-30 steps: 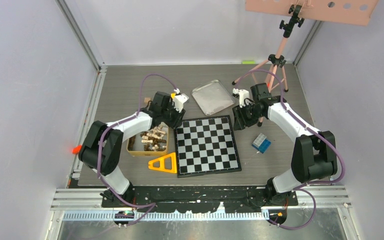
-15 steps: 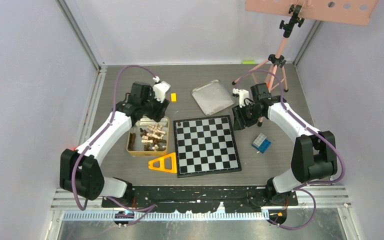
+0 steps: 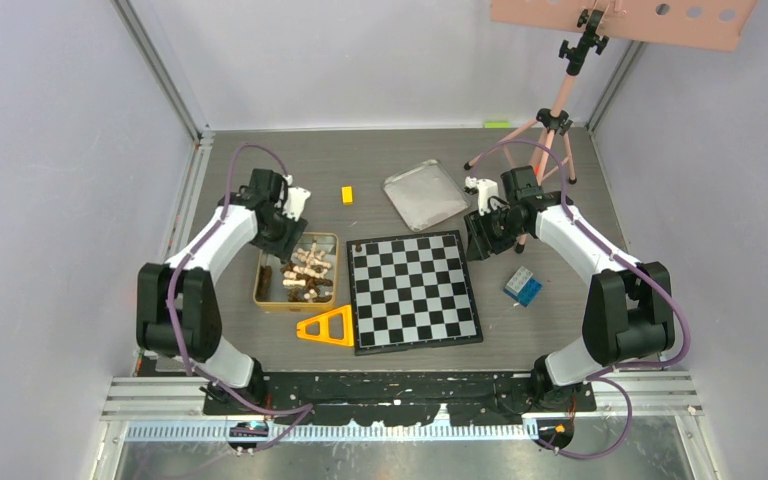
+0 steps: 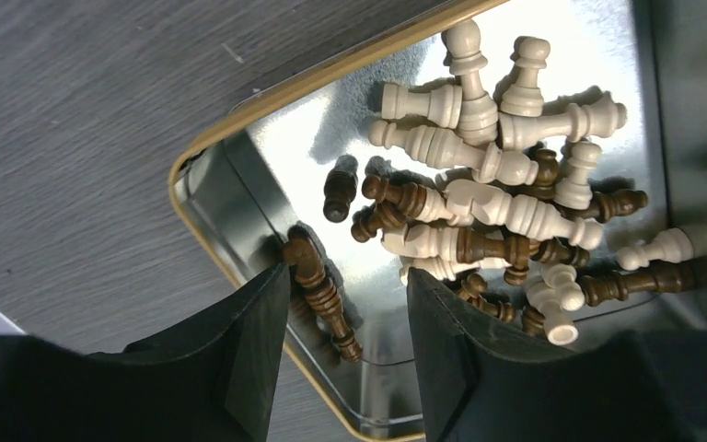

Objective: Set up the chess pieces on the board
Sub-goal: Pick up the chess piece from the storage box.

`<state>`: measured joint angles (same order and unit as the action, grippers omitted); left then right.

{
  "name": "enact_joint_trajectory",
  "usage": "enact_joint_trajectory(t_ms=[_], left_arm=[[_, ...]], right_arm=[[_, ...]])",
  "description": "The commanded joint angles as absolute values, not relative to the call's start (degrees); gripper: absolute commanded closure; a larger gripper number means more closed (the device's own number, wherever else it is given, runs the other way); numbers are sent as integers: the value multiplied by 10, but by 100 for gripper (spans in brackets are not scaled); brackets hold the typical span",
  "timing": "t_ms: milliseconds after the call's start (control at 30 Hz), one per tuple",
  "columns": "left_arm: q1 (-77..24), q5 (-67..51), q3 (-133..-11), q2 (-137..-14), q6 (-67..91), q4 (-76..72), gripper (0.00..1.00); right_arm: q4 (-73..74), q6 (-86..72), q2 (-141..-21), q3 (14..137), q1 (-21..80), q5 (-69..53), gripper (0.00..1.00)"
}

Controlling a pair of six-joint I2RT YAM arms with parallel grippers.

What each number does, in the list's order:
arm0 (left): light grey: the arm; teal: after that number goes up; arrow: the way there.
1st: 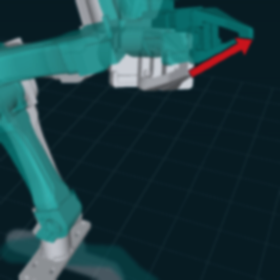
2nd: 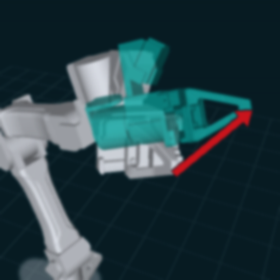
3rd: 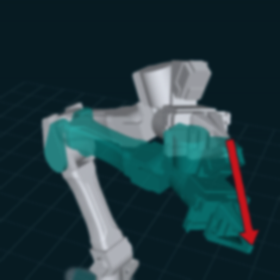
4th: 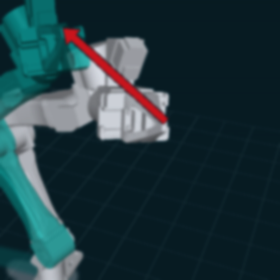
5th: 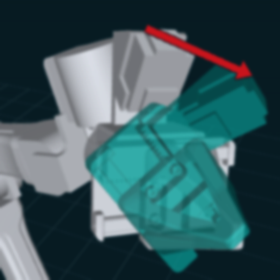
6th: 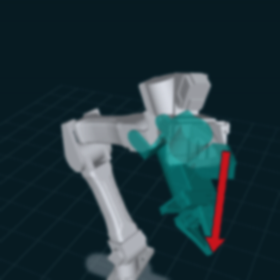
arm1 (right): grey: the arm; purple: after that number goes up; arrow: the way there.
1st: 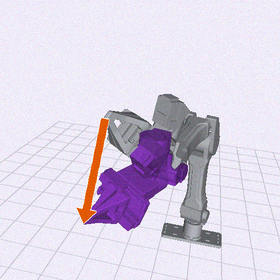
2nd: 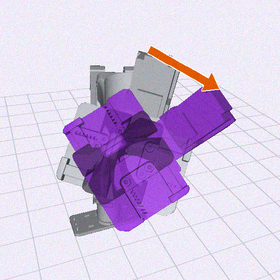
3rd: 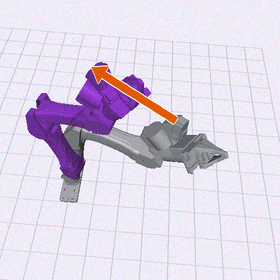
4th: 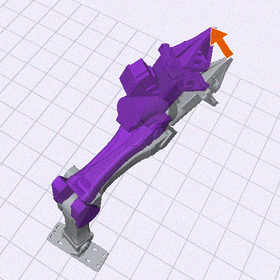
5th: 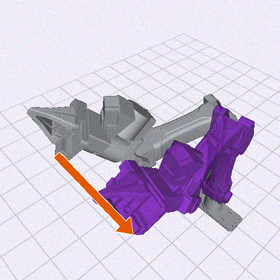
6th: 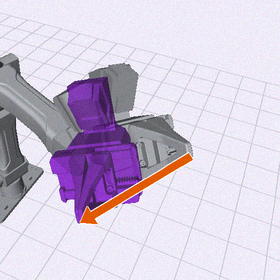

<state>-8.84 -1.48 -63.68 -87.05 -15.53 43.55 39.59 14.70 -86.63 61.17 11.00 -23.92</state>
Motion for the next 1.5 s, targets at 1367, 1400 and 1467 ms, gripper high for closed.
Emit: enact_joint_trajectory(t_ms=[1367,1400,1467], left_arm=[[-65,-105,-778,-928,-136,518,95],[-74,-114,-788,-923,-135,527,95],[-98,-124,-807,-917,-130,541,95]], right_arm=[[403,157,-865,621,107,-254,51],[402,157,-865,621,107,-255,51],[403,158,-865,621,107,-254,51]])
